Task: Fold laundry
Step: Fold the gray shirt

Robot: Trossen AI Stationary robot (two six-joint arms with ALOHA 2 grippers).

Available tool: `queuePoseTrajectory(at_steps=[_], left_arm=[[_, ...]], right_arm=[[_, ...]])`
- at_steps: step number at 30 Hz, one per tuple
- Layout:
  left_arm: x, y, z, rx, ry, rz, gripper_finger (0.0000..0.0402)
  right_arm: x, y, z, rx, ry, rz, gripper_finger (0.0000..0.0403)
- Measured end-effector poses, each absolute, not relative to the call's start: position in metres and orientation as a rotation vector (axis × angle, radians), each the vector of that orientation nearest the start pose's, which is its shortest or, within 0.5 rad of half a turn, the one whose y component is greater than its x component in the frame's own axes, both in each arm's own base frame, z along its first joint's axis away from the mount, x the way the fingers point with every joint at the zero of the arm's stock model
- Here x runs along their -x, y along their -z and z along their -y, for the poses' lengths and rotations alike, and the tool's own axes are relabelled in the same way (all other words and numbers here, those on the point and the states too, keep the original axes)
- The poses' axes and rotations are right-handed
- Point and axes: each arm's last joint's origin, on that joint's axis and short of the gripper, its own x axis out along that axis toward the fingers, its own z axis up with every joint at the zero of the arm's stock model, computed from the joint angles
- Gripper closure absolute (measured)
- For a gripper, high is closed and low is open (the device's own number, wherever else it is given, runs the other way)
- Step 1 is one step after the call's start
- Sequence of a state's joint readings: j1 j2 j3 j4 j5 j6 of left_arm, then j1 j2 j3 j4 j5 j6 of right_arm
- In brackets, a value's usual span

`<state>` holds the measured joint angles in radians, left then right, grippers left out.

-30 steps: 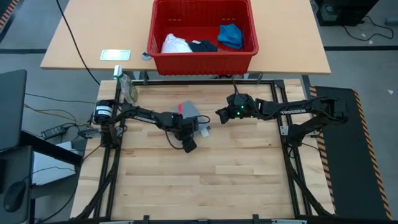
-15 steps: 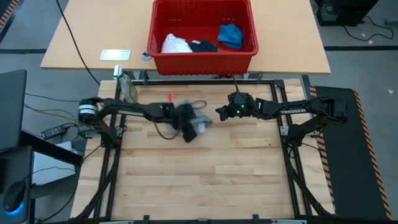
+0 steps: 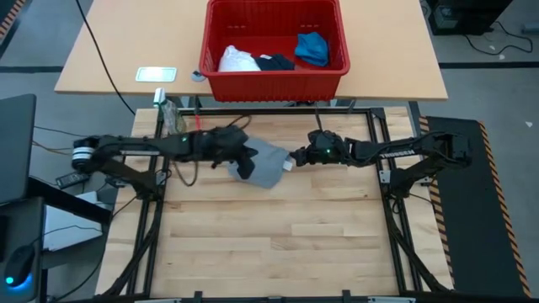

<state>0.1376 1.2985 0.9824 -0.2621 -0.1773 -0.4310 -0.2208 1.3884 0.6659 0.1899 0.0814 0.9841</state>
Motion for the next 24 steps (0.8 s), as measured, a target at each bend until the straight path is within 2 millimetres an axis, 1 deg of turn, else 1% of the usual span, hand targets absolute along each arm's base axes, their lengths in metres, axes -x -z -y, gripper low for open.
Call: queuePoseTrajectory(at_steps=[2, 4, 5, 8, 11, 13, 15, 17, 20, 22, 24], left_arm=[[-0.261, -0.262, -0.039, 0.482, -0.462, -0.462, 0.0401], [-0.24, -0.229, -0.033, 0.584, -0.474, -0.444, 0.0401], [-0.232, -0.216, -0.029, 0.643, -0.466, -0.421, 0.0401], [-0.212, -0.19, -0.024, 0.783, -0.435, -0.38, 0.0401], [-0.203, -0.182, -0.022, 0.867, -0.424, -0.392, 0.0401], [-0.204, -0.185, -0.021, 0.876, -0.399, -0.381, 0.04], [-0.204, -0.186, -0.02, 0.869, -0.39, -0.385, 0.0393], [-0.205, -0.187, -0.02, 0.85, -0.395, -0.405, 0.0381], [-0.205, -0.189, -0.02, 0.844, -0.407, -0.434, 0.0356], [-0.205, -0.189, -0.02, 0.847, -0.408, -0.445, 0.0337], [-0.205, -0.189, -0.019, 0.864, -0.394, -0.448, 0.032]], right_arm=[[-0.274, -0.197, 0.053, -1.017, 0.507, -0.354, 0.0312], [-0.276, -0.197, 0.04, -1.043, 0.483, -0.365, 0.0312], [-0.277, -0.197, 0.033, -1.051, 0.478, -0.372, 0.0312], [-0.277, -0.195, 0.015, -1.038, 0.492, -0.379, 0.0312], [-0.274, -0.192, 0.008, -0.983, 0.56, -0.391, 0.0311], [-0.275, -0.189, 0.009, -0.933, 0.573, -0.405, 0.0306], [-0.277, -0.181, 0.015, -0.911, 0.584, -0.449, 0.0293], [-0.278, -0.168, 0.021, -0.922, 0.609, -0.519, 0.0273], [-0.281, -0.15, 0.029, -0.972, 0.673, -0.564, 0.0234], [-0.282, -0.139, 0.039, -0.997, 0.735, -0.568, 0.0207], [-0.282, -0.129, 0.053, -1.043, 0.815, -0.547, 0.0183]])
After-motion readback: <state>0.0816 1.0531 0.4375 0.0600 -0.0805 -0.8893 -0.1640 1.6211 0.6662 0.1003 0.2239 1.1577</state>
